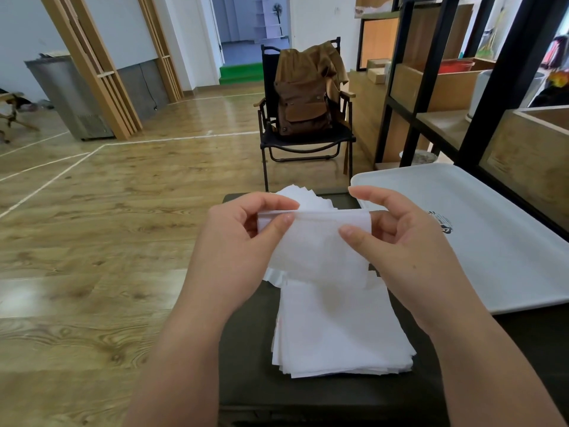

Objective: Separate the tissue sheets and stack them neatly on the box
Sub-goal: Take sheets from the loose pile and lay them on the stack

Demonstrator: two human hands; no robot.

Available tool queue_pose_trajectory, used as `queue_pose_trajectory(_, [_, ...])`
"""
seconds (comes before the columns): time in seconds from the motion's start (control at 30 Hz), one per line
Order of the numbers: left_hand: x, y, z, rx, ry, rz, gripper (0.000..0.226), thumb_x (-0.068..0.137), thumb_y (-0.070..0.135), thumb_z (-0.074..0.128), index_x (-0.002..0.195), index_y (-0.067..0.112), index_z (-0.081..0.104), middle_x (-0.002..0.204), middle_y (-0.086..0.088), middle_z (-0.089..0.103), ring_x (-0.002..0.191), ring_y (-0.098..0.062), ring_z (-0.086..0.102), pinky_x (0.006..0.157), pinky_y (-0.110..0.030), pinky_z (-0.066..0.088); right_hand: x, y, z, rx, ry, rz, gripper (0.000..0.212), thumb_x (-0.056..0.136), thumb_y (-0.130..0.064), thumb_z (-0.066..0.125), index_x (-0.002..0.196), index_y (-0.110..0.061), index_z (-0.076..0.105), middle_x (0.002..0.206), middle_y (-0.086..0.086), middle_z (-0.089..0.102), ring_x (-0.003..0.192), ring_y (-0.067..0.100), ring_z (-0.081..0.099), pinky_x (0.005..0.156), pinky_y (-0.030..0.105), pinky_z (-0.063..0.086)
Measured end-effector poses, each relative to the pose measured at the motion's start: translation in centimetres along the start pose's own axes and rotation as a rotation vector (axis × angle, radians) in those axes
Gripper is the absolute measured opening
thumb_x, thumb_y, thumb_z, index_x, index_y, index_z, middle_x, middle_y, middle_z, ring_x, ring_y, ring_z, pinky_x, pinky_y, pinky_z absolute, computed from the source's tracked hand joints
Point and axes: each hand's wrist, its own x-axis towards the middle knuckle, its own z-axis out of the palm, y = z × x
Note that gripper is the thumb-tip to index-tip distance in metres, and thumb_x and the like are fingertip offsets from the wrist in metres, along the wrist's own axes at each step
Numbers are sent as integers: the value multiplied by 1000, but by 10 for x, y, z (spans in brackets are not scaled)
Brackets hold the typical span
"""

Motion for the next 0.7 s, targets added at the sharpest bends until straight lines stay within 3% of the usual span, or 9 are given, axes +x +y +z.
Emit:
queue_pose_trajectory(0.1, [-1,1,0,47,-36,28,21,91,20,69,86,41,74,79,7,72,77,-25,66,62,-37,53,1,2,-3,-23,3,36,32,80,-32,72,111,-40,65,81,-5,69,78,13,67,58,21,55])
queue_pose_trajectory(0.13, [-1,1,-1,63,-49,44,22,90,21,69,85,41,73,77,8,70,73,-25,63,60,-35,52,1,3,-4,-29,0,54,27,80,-34,72,105,-40,68,87,3,69,81,19,66,62,27,57])
queue_pose_trajectory(0.17, [-1,2,-1,74,-58,60,22,90,21,69,84,42,73,74,12,68,68,-20,60,55,-24,47,1,4,-4,-39,-1,68,21,79,-35,73,99,-40,70,92,10,68,83,23,64,67,33,57])
queue_pose_trajectory(0.23, [-1,3,-3,107,-47,72,23,88,23,71,82,45,72,85,24,62,70,-4,57,59,-10,42,0,4,-4,-49,17,66,10,80,-34,74,89,-36,72,92,13,66,80,22,61,67,32,54])
queue_pose_trajectory(0.33, [-1,2,-3,177,17,103,16,83,35,73,85,51,69,119,32,46,99,6,56,77,-9,43,0,1,-5,-64,80,33,6,81,-37,71,87,-34,70,91,-6,67,76,8,59,65,27,51])
queue_pose_trajectory(0.4, [-1,3,-3,187,5,99,16,77,52,71,92,52,65,128,31,39,113,8,51,84,-12,42,0,-3,-5,-94,99,-2,4,83,-39,67,85,-36,67,86,-19,66,77,2,61,56,20,51])
queue_pose_trajectory(0.47, [-1,2,-2,158,-11,58,24,74,59,67,96,50,64,125,31,48,110,5,54,87,-18,44,0,-7,-6,-70,78,-26,2,85,-36,65,84,-34,65,82,-19,67,78,3,63,50,17,50])
queue_pose_trajectory(0.6, [-3,6,1,37,-29,24,5,89,38,70,90,34,72,93,13,74,89,-14,69,73,-34,56,-3,-14,-9,29,32,-11,5,89,-30,62,90,-27,66,81,-6,73,76,10,69,53,19,52])
queue_pose_trajectory(0.7, [-7,14,-3,-144,-118,-7,14,86,41,70,92,31,75,85,4,77,74,-14,73,57,-25,55,-5,-20,-13,107,-13,40,10,89,-29,62,96,-24,67,82,0,75,75,15,72,63,27,59])
